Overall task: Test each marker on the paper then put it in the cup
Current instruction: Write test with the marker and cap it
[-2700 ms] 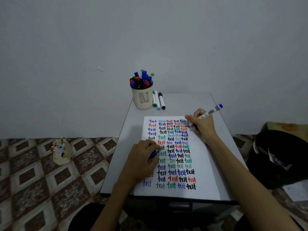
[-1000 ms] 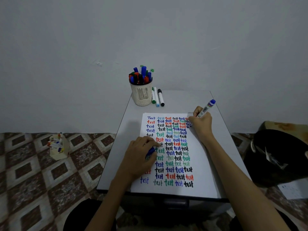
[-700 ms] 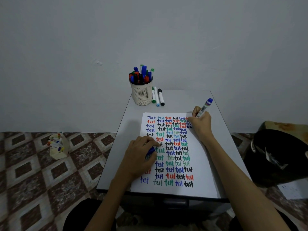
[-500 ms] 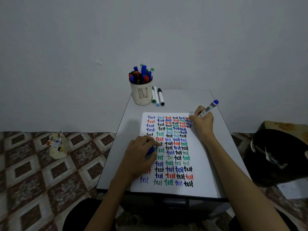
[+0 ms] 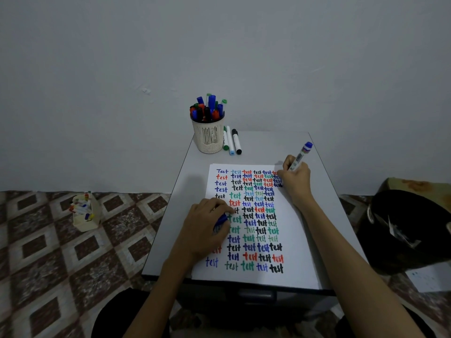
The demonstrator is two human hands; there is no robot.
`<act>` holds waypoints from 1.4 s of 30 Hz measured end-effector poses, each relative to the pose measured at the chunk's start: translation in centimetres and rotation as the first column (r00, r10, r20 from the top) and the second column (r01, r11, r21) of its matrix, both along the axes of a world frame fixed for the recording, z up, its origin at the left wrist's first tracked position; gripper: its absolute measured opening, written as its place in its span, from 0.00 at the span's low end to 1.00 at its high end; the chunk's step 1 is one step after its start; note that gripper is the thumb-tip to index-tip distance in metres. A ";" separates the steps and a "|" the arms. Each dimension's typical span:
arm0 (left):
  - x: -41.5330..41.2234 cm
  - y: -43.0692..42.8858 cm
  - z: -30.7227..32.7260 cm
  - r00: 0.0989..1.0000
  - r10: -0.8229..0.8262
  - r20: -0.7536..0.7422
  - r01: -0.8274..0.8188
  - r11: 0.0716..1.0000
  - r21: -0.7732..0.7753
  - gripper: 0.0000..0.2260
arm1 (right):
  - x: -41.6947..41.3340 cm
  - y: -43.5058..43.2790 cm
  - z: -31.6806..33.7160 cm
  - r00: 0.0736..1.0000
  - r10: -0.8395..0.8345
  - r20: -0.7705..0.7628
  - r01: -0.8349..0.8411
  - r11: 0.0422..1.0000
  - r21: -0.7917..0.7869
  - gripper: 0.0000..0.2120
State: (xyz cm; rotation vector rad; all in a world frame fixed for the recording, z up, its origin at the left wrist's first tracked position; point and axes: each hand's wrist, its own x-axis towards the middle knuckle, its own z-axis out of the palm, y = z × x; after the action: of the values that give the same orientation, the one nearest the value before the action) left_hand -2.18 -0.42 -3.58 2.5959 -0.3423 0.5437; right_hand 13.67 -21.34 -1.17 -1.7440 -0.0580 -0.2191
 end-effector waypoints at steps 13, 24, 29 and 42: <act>-0.4 0.2 0.4 0.984 0.175 -0.021 -0.176 0.981 -0.083 0.13 | -1.1 -0.9 0.9 1.000 -0.007 0.015 0.001 0.928 0.373 0.12; -0.7 1.1 1.0 0.996 -0.014 -0.087 -0.043 0.783 -0.621 0.13 | -8.2 0.8 2.5 0.888 0.458 0.047 -0.404 0.726 0.556 0.10; -0.9 1.3 1.0 0.996 -0.046 -0.080 -0.024 0.710 -0.704 0.16 | -9.6 1.4 2.4 0.905 0.421 0.063 -0.381 0.735 0.561 0.12; -1.1 1.5 1.4 0.989 -0.112 -0.100 -0.011 0.608 -0.794 0.09 | -10.2 1.8 1.8 0.772 0.633 -0.053 -0.552 0.710 0.438 0.07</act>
State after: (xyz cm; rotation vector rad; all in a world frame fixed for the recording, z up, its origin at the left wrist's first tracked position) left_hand -3.27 1.08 -2.17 1.7164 -0.0785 0.3642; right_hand 3.47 -19.51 0.63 -1.2431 -0.4033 0.4084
